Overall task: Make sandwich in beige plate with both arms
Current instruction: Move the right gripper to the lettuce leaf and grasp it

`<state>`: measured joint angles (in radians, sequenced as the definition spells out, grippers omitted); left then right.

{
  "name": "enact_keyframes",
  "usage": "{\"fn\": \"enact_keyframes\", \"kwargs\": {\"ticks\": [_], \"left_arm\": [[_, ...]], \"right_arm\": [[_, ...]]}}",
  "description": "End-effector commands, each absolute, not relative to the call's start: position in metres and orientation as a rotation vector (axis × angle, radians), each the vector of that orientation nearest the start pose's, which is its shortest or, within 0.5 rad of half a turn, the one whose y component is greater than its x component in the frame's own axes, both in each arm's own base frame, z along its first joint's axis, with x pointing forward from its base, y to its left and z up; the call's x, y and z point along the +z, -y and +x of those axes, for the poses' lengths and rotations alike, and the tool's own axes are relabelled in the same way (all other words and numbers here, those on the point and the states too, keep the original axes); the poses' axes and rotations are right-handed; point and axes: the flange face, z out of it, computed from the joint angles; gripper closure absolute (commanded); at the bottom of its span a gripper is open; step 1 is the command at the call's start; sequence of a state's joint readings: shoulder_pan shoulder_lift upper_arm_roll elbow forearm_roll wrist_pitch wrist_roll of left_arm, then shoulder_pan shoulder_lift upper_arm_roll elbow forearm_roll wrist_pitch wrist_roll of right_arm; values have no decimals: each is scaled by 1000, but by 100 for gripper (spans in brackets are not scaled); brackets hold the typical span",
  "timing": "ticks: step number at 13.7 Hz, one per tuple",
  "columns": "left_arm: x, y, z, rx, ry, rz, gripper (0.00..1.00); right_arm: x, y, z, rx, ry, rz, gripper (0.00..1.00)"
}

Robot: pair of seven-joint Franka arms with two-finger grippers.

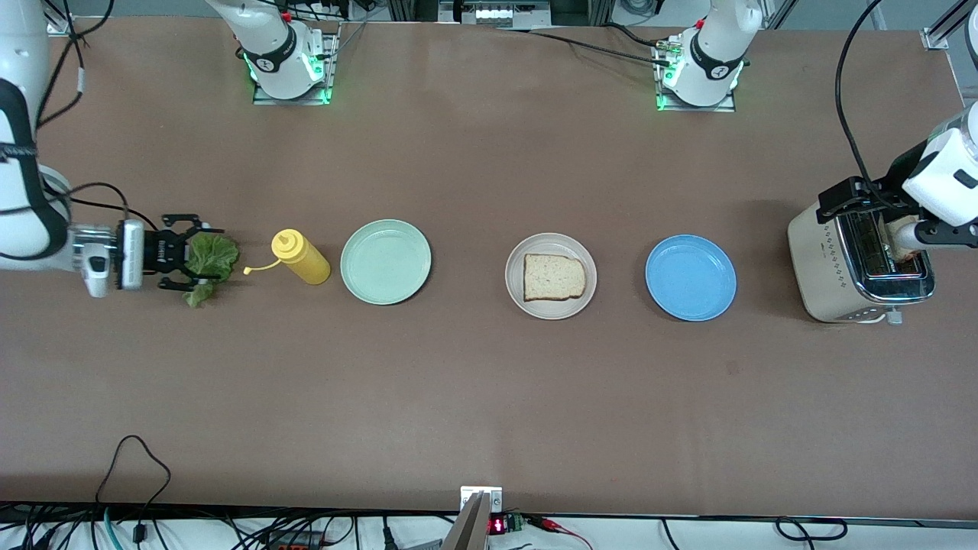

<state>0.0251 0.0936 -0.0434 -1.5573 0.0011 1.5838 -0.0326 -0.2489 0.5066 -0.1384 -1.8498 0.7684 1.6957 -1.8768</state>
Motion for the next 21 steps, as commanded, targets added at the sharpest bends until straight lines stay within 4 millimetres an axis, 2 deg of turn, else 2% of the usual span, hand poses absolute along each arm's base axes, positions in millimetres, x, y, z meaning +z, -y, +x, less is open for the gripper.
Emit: {"fn": "enact_keyframes", "kwargs": {"ticks": [1, 4, 6, 10, 12, 15, 18, 21], "left_arm": [[585, 13, 579, 95, 25, -3152, 0], [587, 5, 578, 90, 47, -3152, 0], [585, 2, 578, 95, 56, -3151, 0], [585, -3, 578, 97, 71, -3151, 0], [587, -9, 578, 92, 83, -3151, 0], [587, -12, 577, 102, 85, -3150, 0], [588, -16, 576, 102, 92, -3150, 0], [587, -33, 575, 104, 129, -3151, 0]], "right_arm": [[253, 163, 561, -192, 997, -2186, 0], [252, 176, 565, -24, 780, -2426, 0], [254, 158, 578, 90, 624, -2585, 0], [262, 102, 605, 214, 353, -2827, 0], [261, 89, 610, 259, 201, -2929, 0], [251, 94, 618, 213, 94, -3047, 0], [239, 98, 616, 264, 17, -3127, 0], [227, 102, 614, 295, -24, -3137, 0]]}}
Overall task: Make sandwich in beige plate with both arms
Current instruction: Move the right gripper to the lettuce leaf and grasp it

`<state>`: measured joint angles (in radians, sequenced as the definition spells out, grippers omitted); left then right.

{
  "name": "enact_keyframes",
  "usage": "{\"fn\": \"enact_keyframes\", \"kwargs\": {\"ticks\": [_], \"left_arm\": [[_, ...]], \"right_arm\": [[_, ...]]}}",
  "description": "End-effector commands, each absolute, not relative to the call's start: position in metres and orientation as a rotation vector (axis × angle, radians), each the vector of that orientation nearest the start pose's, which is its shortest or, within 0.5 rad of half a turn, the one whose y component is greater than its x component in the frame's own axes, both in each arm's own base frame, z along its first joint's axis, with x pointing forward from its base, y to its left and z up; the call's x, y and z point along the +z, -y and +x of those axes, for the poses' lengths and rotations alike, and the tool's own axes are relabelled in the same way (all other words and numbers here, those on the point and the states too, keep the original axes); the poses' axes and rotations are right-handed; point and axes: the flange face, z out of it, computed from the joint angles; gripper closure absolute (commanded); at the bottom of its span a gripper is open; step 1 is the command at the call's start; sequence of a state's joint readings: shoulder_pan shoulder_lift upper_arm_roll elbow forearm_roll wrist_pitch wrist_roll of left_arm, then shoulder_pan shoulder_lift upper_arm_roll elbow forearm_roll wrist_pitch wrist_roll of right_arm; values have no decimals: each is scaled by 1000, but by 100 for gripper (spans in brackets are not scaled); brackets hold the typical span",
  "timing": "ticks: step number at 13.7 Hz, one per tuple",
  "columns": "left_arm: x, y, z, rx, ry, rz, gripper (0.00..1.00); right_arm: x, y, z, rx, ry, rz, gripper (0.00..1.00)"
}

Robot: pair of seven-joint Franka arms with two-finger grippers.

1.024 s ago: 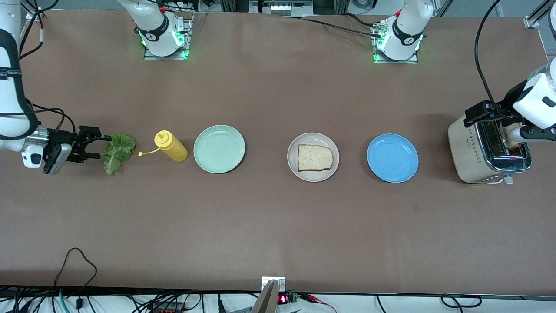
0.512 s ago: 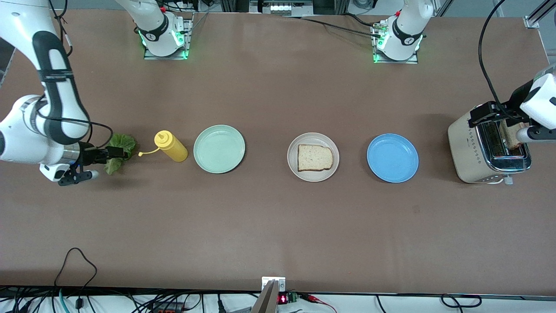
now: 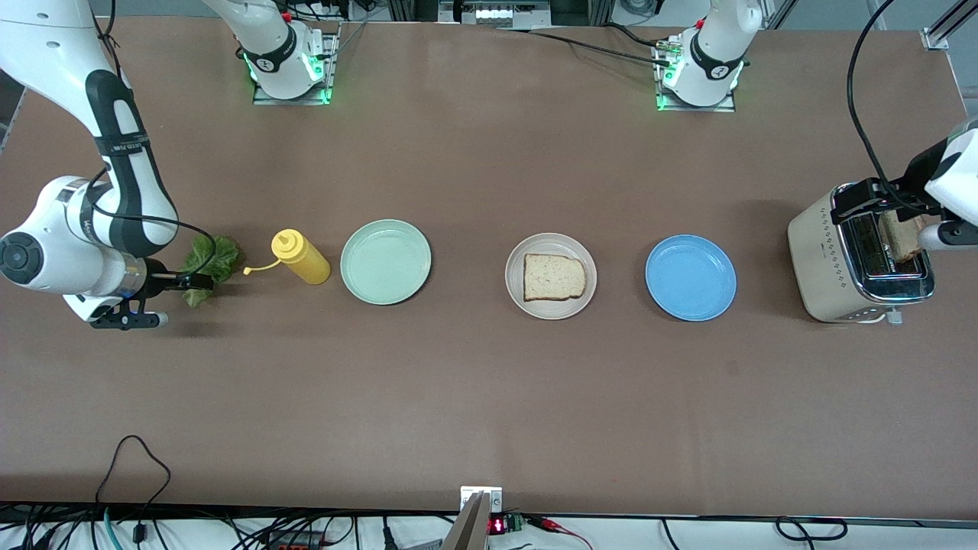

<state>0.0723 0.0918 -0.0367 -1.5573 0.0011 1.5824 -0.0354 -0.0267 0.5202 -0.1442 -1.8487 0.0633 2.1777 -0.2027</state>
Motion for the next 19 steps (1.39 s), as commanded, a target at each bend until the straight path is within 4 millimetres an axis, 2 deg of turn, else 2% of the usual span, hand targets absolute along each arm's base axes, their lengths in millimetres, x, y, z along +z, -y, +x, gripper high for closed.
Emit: {"fn": "enact_keyframes", "kwargs": {"ticks": [1, 6, 7, 9, 11, 13, 15, 16, 19], "left_arm": [[588, -32, 575, 101, 131, -3150, 0], [596, -32, 572, 82, 142, -3163, 0], [596, -32, 572, 80, 152, -3171, 0], [596, -39, 571, 79, 174, -3170, 0], [594, -43, 571, 83, 178, -3182, 0], [597, -37, 572, 72, 168, -3183, 0], [601, -32, 573, 57, 148, -3184, 0], [598, -28, 574, 63, 143, -3177, 0], [600, -32, 574, 52, 130, -3171, 0]], "right_arm": [[220, 103, 613, 310, -27, -3138, 0], [200, 111, 613, 307, 9, -3173, 1], [200, 117, 613, 302, 18, -3175, 5], [200, 121, 612, 304, 29, -3183, 17], [201, 122, 613, 296, 95, -3179, 38], [197, 123, 613, 293, 185, -3170, 65], [197, 122, 613, 293, 190, -3170, 88], [197, 122, 613, 293, 192, -3171, 89], [196, 121, 613, 300, 196, -3168, 92]]}}
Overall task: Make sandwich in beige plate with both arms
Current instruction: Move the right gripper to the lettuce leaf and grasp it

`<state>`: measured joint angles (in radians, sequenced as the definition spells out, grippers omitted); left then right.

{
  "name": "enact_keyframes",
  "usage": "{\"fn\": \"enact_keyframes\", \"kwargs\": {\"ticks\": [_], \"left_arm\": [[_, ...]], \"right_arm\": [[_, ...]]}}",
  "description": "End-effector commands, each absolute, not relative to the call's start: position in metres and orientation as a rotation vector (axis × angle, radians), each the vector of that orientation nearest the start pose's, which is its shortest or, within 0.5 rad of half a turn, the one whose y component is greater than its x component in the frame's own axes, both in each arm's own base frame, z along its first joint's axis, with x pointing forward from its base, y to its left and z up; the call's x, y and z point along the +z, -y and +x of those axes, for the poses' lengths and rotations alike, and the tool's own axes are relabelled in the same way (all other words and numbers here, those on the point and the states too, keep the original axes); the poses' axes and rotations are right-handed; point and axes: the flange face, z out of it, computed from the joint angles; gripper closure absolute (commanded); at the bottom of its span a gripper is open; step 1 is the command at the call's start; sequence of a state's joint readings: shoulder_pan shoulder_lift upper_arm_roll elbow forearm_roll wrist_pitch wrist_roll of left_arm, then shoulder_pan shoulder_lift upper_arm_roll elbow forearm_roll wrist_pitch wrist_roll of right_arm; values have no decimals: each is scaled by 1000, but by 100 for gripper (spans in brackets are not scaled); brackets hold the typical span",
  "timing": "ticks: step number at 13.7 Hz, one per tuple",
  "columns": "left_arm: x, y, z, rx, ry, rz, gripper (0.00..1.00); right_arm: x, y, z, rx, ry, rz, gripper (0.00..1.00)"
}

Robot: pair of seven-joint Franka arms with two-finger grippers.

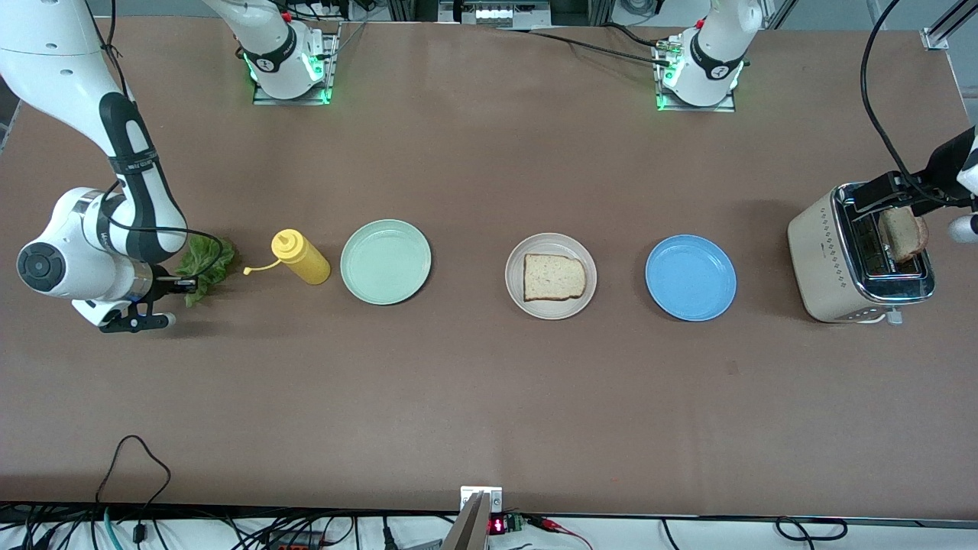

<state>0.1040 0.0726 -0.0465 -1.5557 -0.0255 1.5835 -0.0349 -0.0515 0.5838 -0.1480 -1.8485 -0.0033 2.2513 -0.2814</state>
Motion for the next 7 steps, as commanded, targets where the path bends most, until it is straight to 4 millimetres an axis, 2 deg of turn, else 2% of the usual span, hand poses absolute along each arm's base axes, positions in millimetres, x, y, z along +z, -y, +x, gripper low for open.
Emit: {"fn": "enact_keyframes", "kwargs": {"ticks": [1, 2, 3, 5, 7], "left_arm": [[600, -32, 574, 50, 120, -3164, 0], [600, -31, 574, 50, 107, -3147, 0], [599, -31, 574, 55, 103, -3138, 0], [599, -31, 573, 67, 103, -3137, 0], [599, -33, 572, 70, 111, -3137, 0]], "right_arm": [[200, 122, 614, 291, 199, -3164, 94], [209, 123, 616, 310, 193, -3156, 95], [227, 125, 617, 380, 182, -3134, 95], [273, 130, 621, 469, 194, -3098, 97], [325, 124, 623, 538, 196, -3075, 100]]}}
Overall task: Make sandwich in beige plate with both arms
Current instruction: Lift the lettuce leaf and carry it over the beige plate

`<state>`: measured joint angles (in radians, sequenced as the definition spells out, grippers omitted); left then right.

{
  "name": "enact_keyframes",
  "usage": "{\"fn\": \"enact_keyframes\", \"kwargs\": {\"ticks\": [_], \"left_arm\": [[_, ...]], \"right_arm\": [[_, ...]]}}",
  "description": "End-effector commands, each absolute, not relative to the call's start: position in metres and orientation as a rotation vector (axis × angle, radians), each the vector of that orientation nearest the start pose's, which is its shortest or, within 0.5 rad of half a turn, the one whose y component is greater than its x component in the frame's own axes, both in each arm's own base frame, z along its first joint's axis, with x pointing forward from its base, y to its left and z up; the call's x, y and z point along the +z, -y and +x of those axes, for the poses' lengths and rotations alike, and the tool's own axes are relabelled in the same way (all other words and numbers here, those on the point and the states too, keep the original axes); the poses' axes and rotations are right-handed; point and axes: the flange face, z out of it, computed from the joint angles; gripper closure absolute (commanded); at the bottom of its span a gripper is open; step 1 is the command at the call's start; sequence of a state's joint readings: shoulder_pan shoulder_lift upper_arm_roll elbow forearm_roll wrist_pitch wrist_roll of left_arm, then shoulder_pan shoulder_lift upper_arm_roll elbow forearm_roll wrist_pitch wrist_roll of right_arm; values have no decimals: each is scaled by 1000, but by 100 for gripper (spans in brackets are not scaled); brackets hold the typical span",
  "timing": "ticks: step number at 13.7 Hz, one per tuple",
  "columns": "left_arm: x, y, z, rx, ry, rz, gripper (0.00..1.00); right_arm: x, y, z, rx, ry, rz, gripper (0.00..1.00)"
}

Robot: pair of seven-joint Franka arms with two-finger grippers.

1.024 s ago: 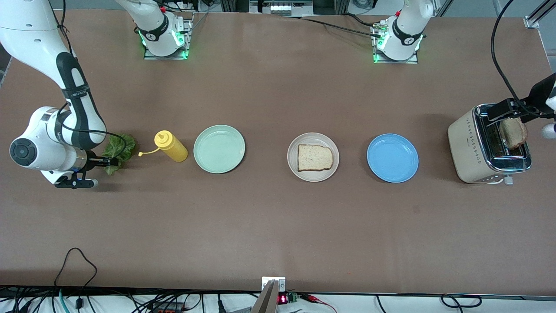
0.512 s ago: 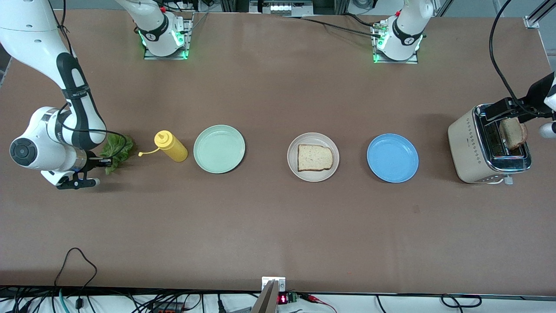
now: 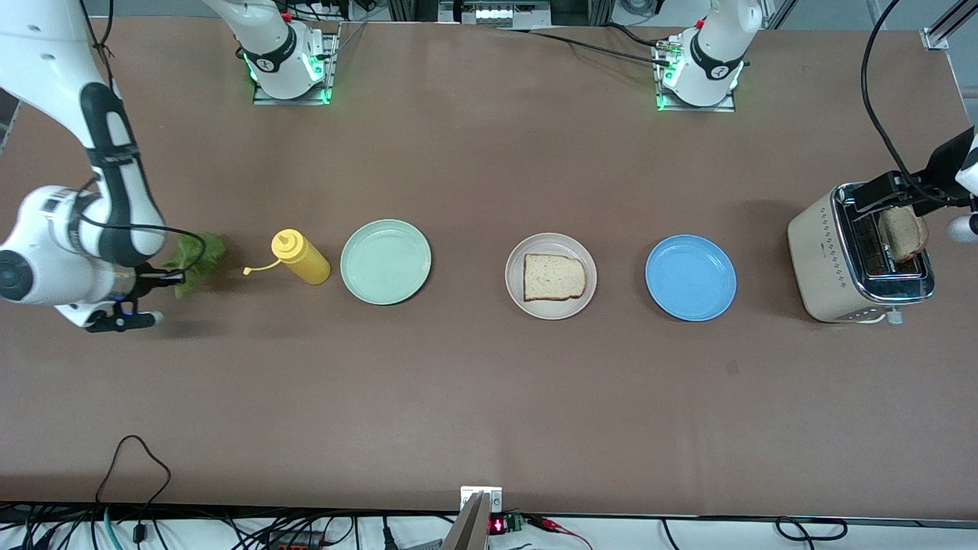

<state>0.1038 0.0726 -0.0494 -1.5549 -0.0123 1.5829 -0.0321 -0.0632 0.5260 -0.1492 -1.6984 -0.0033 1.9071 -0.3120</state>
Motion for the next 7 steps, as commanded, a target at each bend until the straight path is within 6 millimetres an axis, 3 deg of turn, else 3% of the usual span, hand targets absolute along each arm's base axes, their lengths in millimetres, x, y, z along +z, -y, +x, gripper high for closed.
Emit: {"fn": "enact_keyframes", "kwargs": {"ticks": [1, 3, 7], "left_arm": [[599, -34, 572, 70, 113, -3137, 0], [598, -35, 574, 65, 115, -3137, 0], [599, -37, 574, 55, 120, -3137, 0]], "right_arm": [[347, 121, 625, 573, 196, -3061, 100], [390, 113, 629, 630, 202, -3040, 100], [452, 49, 629, 772, 119, -3032, 100]]}}
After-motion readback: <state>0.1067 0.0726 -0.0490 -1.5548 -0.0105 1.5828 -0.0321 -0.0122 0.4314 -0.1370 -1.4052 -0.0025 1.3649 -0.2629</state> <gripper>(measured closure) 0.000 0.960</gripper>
